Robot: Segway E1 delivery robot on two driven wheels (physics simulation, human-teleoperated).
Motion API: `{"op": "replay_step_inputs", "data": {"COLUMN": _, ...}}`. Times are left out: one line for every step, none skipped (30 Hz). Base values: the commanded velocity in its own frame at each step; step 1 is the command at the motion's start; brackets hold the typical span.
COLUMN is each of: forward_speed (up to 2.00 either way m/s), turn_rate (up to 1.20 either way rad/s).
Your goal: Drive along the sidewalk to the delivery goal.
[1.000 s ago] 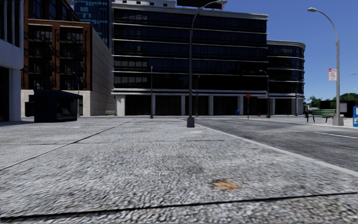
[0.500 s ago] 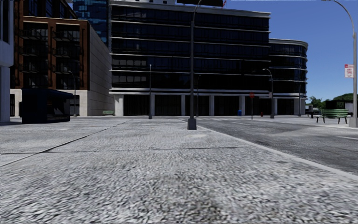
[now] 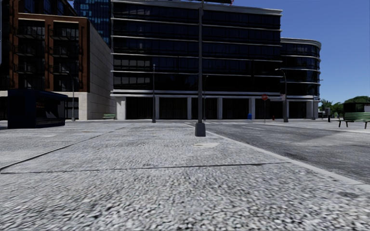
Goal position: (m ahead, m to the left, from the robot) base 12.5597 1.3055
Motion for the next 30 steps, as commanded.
{"op": "replay_step_inputs", "data": {"forward_speed": 2.00, "turn_rate": 0.00}}
{"op": "replay_step_inputs", "data": {"forward_speed": 2.00, "turn_rate": 0.00}}
{"op": "replay_step_inputs", "data": {"forward_speed": 2.00, "turn_rate": 0.00}}
{"op": "replay_step_inputs", "data": {"forward_speed": 2.00, "turn_rate": 0.00}}
{"op": "replay_step_inputs", "data": {"forward_speed": 2.00, "turn_rate": 0.00}}
{"op": "replay_step_inputs", "data": {"forward_speed": 2.00, "turn_rate": 0.00}}
{"op": "replay_step_inputs", "data": {"forward_speed": 2.00, "turn_rate": 0.00}}
{"op": "replay_step_inputs", "data": {"forward_speed": 2.00, "turn_rate": 0.00}}
{"op": "replay_step_inputs", "data": {"forward_speed": 2.00, "turn_rate": 0.00}}
{"op": "replay_step_inputs", "data": {"forward_speed": 2.00, "turn_rate": 0.00}}
{"op": "replay_step_inputs", "data": {"forward_speed": 2.00, "turn_rate": 0.00}}
{"op": "replay_step_inputs", "data": {"forward_speed": 2.00, "turn_rate": 0.00}}
{"op": "replay_step_inputs", "data": {"forward_speed": 2.00, "turn_rate": 0.00}}
{"op": "replay_step_inputs", "data": {"forward_speed": 2.00, "turn_rate": 0.00}}
{"op": "replay_step_inputs", "data": {"forward_speed": 2.00, "turn_rate": 0.00}}
{"op": "replay_step_inputs", "data": {"forward_speed": 2.00, "turn_rate": 0.00}}
{"op": "replay_step_inputs", "data": {"forward_speed": 2.00, "turn_rate": 0.00}}
{"op": "replay_step_inputs", "data": {"forward_speed": 2.00, "turn_rate": 0.00}}
{"op": "replay_step_inputs", "data": {"forward_speed": 2.00, "turn_rate": 0.00}}
{"op": "replay_step_inputs", "data": {"forward_speed": 1.97, "turn_rate": 0.00}}
{"op": "replay_step_inputs", "data": {"forward_speed": 1.95, "turn_rate": 0.00}}
{"op": "replay_step_inputs", "data": {"forward_speed": 1.95, "turn_rate": 0.00}}
{"op": "replay_step_inputs", "data": {"forward_speed": 2.00, "turn_rate": 0.00}}
{"op": "replay_step_inputs", "data": {"forward_speed": 2.00, "turn_rate": 0.00}}
{"op": "replay_step_inputs", "data": {"forward_speed": 2.00, "turn_rate": 0.00}}
{"op": "replay_step_inputs", "data": {"forward_speed": 1.99, "turn_rate": 0.00}}
{"op": "replay_step_inputs", "data": {"forward_speed": 1.99, "turn_rate": 0.00}}
{"op": "replay_step_inputs", "data": {"forward_speed": 1.99, "turn_rate": 0.00}}
{"op": "replay_step_inputs", "data": {"forward_speed": 1.99, "turn_rate": 0.00}}
{"op": "replay_step_inputs", "data": {"forward_speed": 1.99, "turn_rate": 0.00}}
